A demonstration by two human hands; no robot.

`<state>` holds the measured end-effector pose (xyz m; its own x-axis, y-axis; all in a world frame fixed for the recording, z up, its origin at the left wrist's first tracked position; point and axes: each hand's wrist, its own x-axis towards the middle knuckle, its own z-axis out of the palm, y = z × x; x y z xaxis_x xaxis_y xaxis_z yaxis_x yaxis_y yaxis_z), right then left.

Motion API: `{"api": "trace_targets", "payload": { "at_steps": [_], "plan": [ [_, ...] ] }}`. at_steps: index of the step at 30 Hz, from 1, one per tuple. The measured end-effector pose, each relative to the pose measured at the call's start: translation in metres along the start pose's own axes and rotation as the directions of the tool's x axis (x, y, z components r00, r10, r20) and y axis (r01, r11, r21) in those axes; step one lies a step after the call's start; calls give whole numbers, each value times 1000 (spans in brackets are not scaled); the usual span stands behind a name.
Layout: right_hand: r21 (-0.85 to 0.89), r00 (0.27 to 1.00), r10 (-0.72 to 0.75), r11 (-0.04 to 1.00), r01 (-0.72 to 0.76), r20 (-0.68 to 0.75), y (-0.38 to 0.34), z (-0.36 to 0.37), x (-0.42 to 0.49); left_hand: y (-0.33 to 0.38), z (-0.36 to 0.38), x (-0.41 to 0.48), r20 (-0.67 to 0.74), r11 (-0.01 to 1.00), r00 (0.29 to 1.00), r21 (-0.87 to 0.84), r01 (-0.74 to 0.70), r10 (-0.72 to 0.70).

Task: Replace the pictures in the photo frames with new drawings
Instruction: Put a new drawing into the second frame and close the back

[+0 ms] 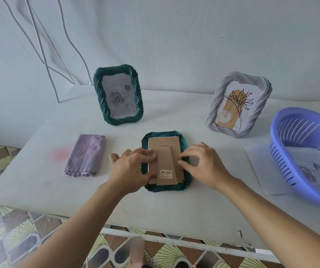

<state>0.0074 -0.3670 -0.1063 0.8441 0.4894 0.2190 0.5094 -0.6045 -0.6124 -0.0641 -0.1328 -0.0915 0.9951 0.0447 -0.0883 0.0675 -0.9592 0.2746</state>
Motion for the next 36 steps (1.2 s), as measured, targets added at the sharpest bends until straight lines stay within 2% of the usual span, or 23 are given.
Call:
{"api": "trace_targets", "payload": {
  "at_steps": [5,14,23,32,36],
  "plan": [
    [-48,999,33,998,-34,-27,4,1,34,-1,-6,5,21,999,999,43,-27,26],
    [-124,972,167,981,-147,165,17,-3,67,-6,-16,16,18,991,992,52,-122,122],
    [-86,978,140,988,-128,157,20,-3,74,-13,-24,41,166,964,965,134,-227,204],
    [-53,972,126,992,-118,200,20,-6,79,-16,-25,44,173,954,957,153,-258,231],
    [-31,980,122,992,-118,156,23,-6,76,-15,-25,42,166,958,959,136,-254,231]
  ]
}}
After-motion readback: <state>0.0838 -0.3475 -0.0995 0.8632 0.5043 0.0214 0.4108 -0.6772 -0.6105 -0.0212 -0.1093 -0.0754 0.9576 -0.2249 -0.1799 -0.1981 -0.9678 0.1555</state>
